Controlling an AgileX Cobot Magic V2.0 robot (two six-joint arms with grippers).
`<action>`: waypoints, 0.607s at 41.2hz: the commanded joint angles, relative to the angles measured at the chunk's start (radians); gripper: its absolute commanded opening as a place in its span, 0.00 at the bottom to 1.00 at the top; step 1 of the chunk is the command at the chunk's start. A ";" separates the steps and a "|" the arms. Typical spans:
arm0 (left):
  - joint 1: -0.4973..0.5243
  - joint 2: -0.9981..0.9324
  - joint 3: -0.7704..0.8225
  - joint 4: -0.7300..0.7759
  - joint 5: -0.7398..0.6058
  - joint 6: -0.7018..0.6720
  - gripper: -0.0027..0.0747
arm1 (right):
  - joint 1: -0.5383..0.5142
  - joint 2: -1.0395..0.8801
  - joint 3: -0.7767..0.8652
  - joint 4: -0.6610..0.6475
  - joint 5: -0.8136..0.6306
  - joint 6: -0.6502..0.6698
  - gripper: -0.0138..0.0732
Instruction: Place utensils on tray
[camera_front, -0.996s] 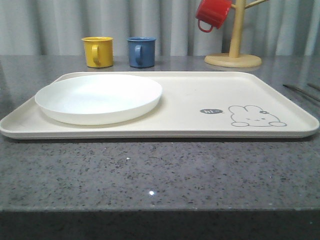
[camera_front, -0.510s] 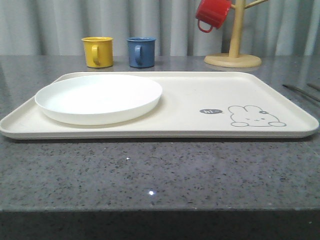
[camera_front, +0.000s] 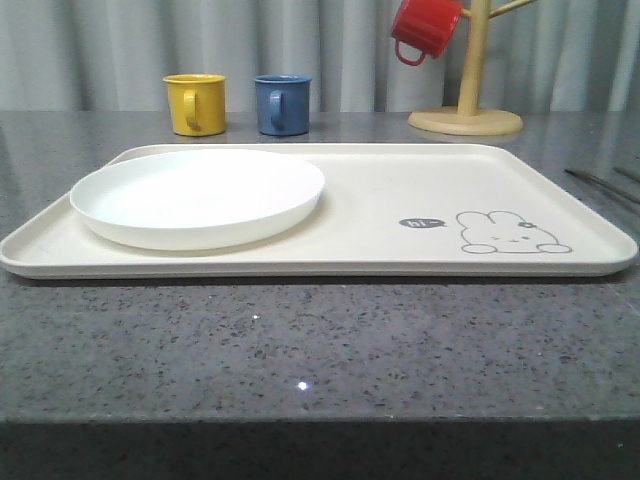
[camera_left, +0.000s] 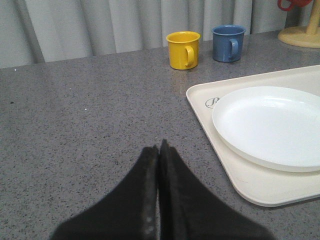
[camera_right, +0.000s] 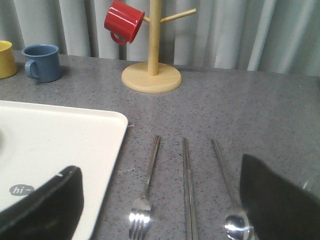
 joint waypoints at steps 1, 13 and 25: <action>0.003 0.008 -0.027 -0.015 -0.086 -0.011 0.01 | -0.005 0.012 -0.035 0.003 -0.073 -0.006 0.91; 0.003 0.008 -0.027 -0.015 -0.086 -0.011 0.01 | -0.005 0.012 -0.035 0.003 -0.073 -0.006 0.91; 0.003 0.008 -0.027 -0.015 -0.086 -0.011 0.01 | -0.005 0.037 -0.048 0.009 -0.034 -0.006 0.90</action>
